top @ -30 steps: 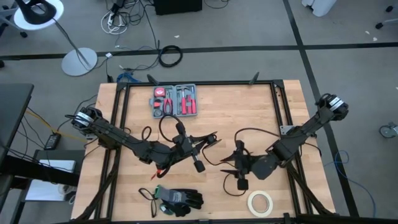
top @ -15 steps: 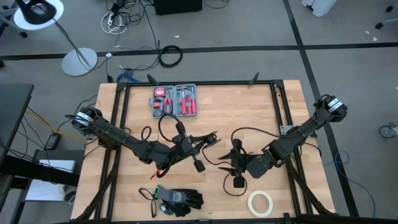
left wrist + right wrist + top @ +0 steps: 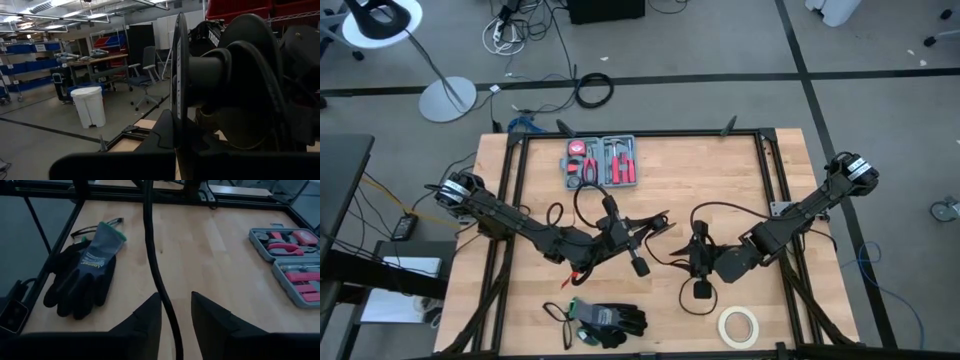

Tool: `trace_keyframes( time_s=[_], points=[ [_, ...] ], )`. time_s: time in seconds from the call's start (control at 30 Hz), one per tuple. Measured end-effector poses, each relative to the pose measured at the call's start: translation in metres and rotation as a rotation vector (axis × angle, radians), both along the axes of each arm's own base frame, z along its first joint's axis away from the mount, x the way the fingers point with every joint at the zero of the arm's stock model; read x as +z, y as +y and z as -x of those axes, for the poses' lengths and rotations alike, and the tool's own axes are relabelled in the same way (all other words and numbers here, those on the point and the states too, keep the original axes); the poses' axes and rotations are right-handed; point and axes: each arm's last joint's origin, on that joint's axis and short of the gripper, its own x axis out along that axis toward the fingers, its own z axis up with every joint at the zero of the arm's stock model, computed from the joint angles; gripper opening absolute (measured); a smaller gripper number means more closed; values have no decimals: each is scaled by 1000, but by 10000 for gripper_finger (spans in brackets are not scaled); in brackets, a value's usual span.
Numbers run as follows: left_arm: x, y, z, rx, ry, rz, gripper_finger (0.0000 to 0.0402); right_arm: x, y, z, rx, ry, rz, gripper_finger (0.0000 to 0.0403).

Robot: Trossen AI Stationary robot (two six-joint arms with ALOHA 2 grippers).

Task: Coil cords
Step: Coil the black wire cable into the black spool

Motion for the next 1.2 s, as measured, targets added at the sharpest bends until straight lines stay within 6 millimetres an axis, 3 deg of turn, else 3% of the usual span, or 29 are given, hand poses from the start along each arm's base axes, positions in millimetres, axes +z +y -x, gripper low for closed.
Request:
trace_keyframes(
  time_s=[0.23, 0.43, 0.6, 0.97, 1.2],
  points=[
    [1, 0, 0, 0, -8, 1, 0, -1, -1, 0, 1, 15, 13, 81],
    [1, 0, 0, 0, -7, 1, 0, -3, -2, 1, 7, 32, 31, 11],
    [1, 0, 0, 0, -7, 1, 0, -5, -7, 1, -25, 61, 28, 7],
    [-3, -5, 1, -16, 17, -12, 0, -22, -41, 9, -285, 248, 123, 5],
    [-13, -8, 2, -11, 115, -23, 0, -12, -56, 19, -354, 246, 169, 6]
  ],
)
